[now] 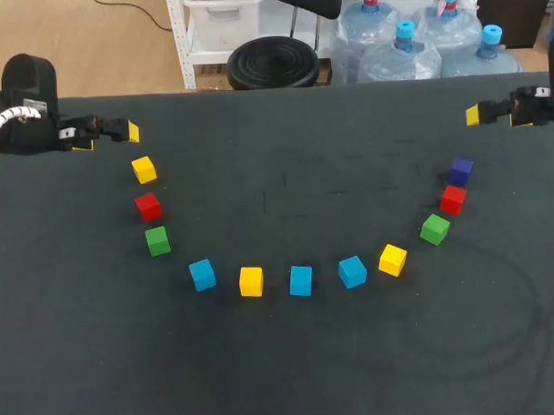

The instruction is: Place the blue cubes, place green cubes on the blue cubes, place the yellow cubes on the green cubes, then place the red cubes on the yellow cubes, and place purple cube on the red cubes.

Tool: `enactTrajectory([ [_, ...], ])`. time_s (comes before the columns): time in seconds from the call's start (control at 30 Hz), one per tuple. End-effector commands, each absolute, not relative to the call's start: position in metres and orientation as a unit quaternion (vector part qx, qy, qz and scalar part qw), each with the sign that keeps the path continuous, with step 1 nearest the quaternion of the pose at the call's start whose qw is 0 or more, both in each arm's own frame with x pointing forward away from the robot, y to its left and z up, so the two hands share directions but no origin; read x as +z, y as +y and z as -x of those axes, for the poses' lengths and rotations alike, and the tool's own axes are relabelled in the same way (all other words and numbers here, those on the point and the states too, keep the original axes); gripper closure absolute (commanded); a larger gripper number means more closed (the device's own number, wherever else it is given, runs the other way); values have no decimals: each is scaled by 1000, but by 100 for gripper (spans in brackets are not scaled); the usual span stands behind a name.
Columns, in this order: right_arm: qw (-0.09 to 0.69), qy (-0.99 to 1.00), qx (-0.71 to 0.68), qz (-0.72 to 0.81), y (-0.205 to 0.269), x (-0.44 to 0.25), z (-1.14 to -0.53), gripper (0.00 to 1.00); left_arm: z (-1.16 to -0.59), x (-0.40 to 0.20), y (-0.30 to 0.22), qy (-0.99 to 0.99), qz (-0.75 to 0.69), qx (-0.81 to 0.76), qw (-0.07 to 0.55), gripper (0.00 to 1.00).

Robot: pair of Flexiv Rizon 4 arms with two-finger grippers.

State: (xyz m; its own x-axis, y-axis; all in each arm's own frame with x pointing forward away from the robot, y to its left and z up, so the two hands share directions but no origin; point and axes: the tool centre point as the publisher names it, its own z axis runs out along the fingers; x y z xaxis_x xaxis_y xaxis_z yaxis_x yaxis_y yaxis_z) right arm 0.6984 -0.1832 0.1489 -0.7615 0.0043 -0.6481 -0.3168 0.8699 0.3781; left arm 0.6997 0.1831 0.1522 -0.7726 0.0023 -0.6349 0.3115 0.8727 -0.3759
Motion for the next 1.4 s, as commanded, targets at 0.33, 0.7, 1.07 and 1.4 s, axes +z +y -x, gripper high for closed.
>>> enactTrajectory([
  [0.33,334,907,240,86,-183,149,-698,0,-699,150,185,908,-88,-242,329,0],
  [0.7,334,907,240,86,-183,149,-698,0,-699,150,185,908,-88,-242,329,0],
  [1.07,332,909,234,92,-182,151,-698,0,-699,150,185,908,-88,-242,329,0],
  [1.4,271,916,237,178,-140,174,-678,0,-699,150,185,908,-88,-242,329,0],
])
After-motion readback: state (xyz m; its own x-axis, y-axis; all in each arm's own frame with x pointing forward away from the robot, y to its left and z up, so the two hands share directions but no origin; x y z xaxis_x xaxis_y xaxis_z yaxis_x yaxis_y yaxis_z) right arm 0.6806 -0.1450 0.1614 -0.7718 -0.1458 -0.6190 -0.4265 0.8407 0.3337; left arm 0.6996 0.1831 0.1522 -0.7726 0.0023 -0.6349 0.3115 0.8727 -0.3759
